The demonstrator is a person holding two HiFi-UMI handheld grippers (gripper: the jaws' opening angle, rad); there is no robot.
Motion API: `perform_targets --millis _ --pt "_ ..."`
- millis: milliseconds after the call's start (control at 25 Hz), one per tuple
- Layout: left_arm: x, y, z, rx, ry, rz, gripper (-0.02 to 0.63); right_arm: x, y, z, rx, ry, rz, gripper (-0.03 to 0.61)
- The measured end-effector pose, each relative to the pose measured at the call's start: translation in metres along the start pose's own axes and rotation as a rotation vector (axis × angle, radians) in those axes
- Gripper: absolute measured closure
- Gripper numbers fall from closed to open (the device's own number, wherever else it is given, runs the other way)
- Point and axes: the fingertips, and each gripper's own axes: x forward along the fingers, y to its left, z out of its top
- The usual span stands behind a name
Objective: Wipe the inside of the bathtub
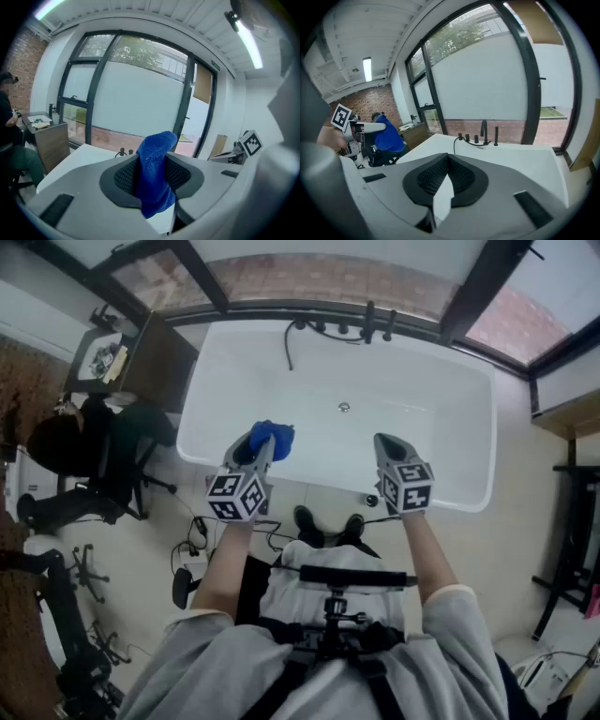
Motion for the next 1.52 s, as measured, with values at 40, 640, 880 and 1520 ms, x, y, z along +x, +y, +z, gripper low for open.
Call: perform_targets --millis 40,640,880,1520 --pt "0.005 -0.009 -0.001 0.004 0.002 -0.008 0.482 -0.007 -0.012 -0.004 0.014 -0.001 -0.011 0.581" --pt "0.066 -0.122 0.002 0.096 0.033 -0.11 0.482 -0.083 -0.134 -0.024 0.127 -0.061 -0.13 0.581" --pt "0.086 -0.117 0.002 0.155 0.07 -0.129 0.482 -0.061 -0.136 -0.016 0.159 -0.068 -0.125 0.581" --pt "0.235 -0.078 -0.042 0.241 0.195 -0.289 0.482 0.079 -0.144 -0.001 0.152 0.039 -0.201 0.581"
